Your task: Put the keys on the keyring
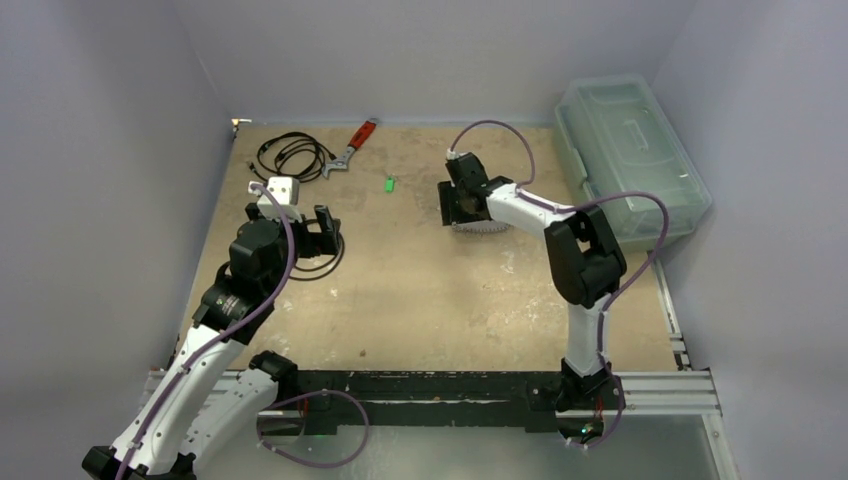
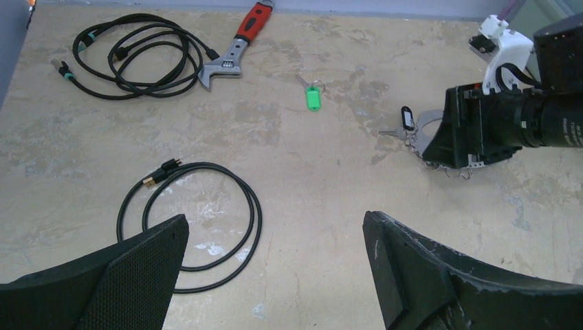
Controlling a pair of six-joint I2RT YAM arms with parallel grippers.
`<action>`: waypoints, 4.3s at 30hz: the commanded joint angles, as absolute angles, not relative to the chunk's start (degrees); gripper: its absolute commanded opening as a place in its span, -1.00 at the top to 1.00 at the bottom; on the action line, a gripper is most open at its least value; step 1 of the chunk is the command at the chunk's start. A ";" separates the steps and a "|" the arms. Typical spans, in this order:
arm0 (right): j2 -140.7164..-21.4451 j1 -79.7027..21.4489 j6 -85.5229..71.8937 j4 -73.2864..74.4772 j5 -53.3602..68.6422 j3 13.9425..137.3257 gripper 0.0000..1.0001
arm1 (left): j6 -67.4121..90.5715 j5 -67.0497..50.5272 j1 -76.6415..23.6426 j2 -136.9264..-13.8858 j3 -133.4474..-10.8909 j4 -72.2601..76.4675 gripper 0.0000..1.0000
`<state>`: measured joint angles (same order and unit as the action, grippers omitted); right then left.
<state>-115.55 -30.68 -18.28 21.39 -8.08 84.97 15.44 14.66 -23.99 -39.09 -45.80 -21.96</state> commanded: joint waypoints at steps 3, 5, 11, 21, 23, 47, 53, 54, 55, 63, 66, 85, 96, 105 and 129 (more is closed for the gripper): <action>-107.23 -28.78 -19.67 16.77 -7.42 78.03 -0.09 | 15.62 13.63 -23.55 -39.00 -46.11 -20.13 -0.94; -106.00 -28.74 -20.25 16.72 -5.88 77.01 -0.06 | 15.74 13.46 -23.55 -39.02 -46.08 -20.08 -0.94; -103.92 -28.49 -19.95 14.84 -4.34 73.11 0.10 | 15.73 13.69 -23.55 -39.19 -46.08 -20.30 -0.93; -105.98 -25.35 -19.29 13.22 -0.09 72.22 0.18 | 15.91 12.85 -23.55 -39.90 -46.01 -20.25 -0.93; -106.12 -25.40 -19.26 12.85 1.45 72.08 0.18 | 15.91 12.67 -23.58 -39.97 -45.97 -20.17 -0.93; -110.87 -22.18 -14.10 13.73 12.27 72.89 0.17 | 16.00 12.19 -23.55 -40.81 -45.79 -19.95 -0.93; -109.81 -22.20 -13.80 13.86 12.15 72.29 0.23 | 16.01 12.05 -23.56 -40.63 -45.71 -19.95 -0.93; -109.66 -22.16 -13.84 13.81 11.95 72.16 0.23 | 15.95 12.04 -23.58 -40.61 -45.76 -19.93 -0.93; -109.60 -22.15 -13.93 13.82 11.69 72.09 0.23 | 15.99 12.05 -23.58 -40.61 -45.73 -19.90 -0.93; -109.56 -22.15 -14.78 14.20 10.90 71.60 0.41 | 16.06 11.55 -23.55 -41.18 -45.44 -19.51 -0.93; -109.27 -22.22 -15.03 14.47 10.78 71.46 0.45 | 16.05 11.25 -23.55 -41.55 -45.44 -19.41 -0.93; -104.84 -22.31 -17.36 12.40 11.72 66.44 0.92 | 15.97 12.46 -23.55 -42.69 -45.42 -19.86 -0.92; -96.39 -24.41 -20.20 11.46 9.59 57.15 0.65 | 16.05 11.87 -23.55 -43.78 -45.31 -19.69 -0.93; -83.89 -24.51 -29.50 0.65 12.16 44.44 0.13 | 16.13 12.02 -23.55 -44.52 -45.44 -20.25 -0.92; -89.51 -24.49 -47.63 -17.22 11.76 38.22 0.30 | 16.02 13.54 -23.55 -44.32 -45.37 -20.59 -0.91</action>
